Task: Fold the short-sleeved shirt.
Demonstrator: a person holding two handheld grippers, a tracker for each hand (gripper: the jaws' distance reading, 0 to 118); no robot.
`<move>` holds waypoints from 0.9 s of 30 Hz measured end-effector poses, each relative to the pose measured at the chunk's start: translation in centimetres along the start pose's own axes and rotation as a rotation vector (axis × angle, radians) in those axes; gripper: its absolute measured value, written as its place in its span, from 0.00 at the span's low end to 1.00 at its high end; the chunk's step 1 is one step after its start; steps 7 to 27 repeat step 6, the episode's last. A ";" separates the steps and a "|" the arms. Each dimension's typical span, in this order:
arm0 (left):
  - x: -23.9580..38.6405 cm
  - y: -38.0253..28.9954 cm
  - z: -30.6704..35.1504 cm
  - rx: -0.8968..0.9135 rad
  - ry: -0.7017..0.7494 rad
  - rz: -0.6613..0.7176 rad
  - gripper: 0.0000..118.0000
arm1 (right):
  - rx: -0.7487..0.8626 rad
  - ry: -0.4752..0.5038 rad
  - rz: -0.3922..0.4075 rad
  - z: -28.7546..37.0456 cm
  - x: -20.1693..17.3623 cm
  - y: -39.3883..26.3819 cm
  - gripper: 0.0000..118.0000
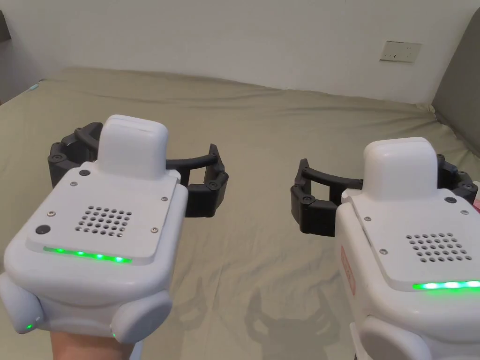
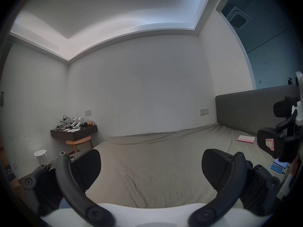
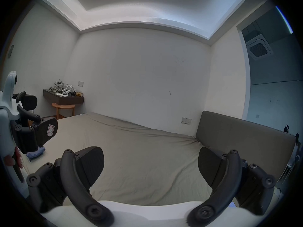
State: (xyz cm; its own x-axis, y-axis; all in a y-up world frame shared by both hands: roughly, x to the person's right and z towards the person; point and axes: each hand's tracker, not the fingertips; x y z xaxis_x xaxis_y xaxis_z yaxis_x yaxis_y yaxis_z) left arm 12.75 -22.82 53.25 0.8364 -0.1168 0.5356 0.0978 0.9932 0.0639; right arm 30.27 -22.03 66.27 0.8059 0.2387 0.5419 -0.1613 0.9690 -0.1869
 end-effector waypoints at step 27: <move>0.5 0.0 0.3 0.022 -0.011 -0.030 1.00 | -0.005 0.007 -0.041 0.1 0.6 0.0 0.99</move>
